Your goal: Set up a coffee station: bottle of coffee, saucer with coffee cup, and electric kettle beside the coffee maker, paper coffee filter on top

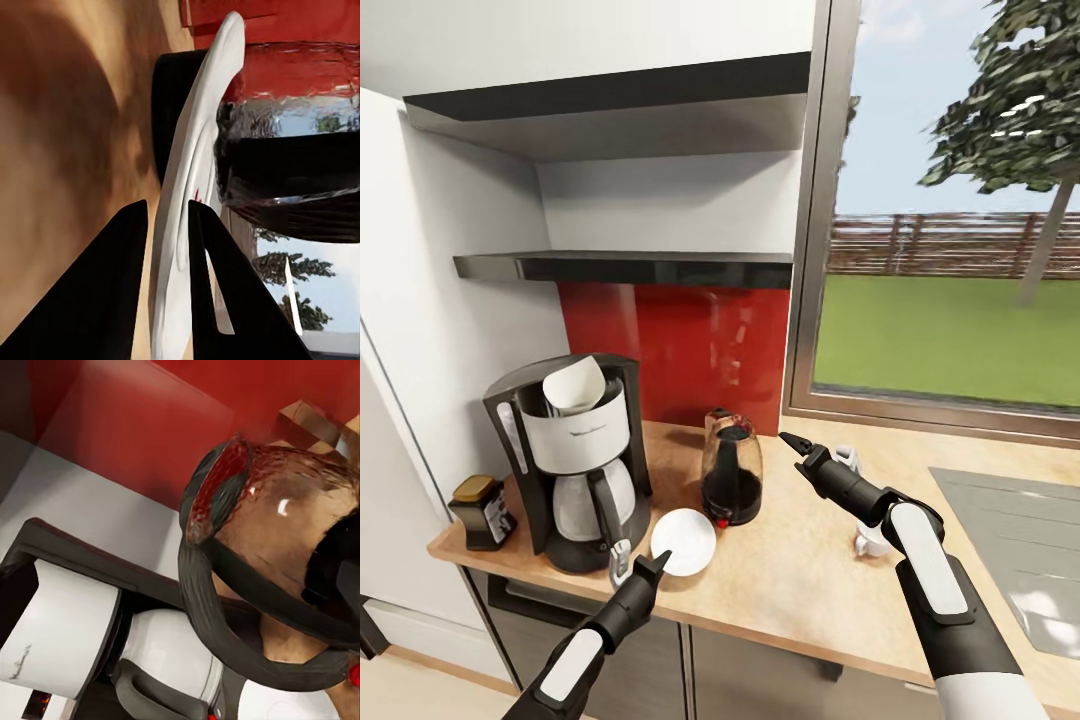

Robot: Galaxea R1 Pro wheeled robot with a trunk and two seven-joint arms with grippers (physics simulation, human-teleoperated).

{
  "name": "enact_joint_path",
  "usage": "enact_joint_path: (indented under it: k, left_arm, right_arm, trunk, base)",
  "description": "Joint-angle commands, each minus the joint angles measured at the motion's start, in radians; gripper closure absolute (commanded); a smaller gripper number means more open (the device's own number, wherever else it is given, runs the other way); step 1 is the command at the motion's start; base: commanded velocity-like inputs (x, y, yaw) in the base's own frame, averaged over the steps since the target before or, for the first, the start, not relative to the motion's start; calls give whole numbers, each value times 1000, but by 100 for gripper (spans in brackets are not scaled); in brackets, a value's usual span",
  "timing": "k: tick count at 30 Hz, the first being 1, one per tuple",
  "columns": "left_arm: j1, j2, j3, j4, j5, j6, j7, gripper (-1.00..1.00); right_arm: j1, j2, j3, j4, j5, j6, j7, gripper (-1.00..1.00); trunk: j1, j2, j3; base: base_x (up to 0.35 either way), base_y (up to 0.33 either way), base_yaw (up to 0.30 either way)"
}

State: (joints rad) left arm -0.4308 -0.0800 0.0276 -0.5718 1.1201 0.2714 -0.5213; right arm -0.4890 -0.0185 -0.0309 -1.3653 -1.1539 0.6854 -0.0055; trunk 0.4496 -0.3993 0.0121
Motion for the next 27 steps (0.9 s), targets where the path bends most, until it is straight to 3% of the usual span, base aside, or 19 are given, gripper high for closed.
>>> enact_joint_path:
  k: [1,15,16,27]
  left_arm:
    - [0,0,3,0,8,10,0,100]
    - [1,3,3,1,15,7,0,100]
    - [1,3,2,1,15,7,0,-100]
    - [0,2,3,1,16,11,0,-100]
  right_arm:
    - [0,0,-1,0,-3,5,-1,-100]
    - [0,0,-1,0,-3,5,-1,-100]
    - [0,0,-1,0,-3,5,-1,-100]
    - [0,0,-1,0,-3,5,-1,-100]
  trunk:
    - [0,-1,0]
    - [0,-1,0]
    - [0,-1,0]
    - [0,-1,0]
  base:
    - [22,2,0]
    - [39,48,0]
    - [0,0,0]
    - [-21,10,0]
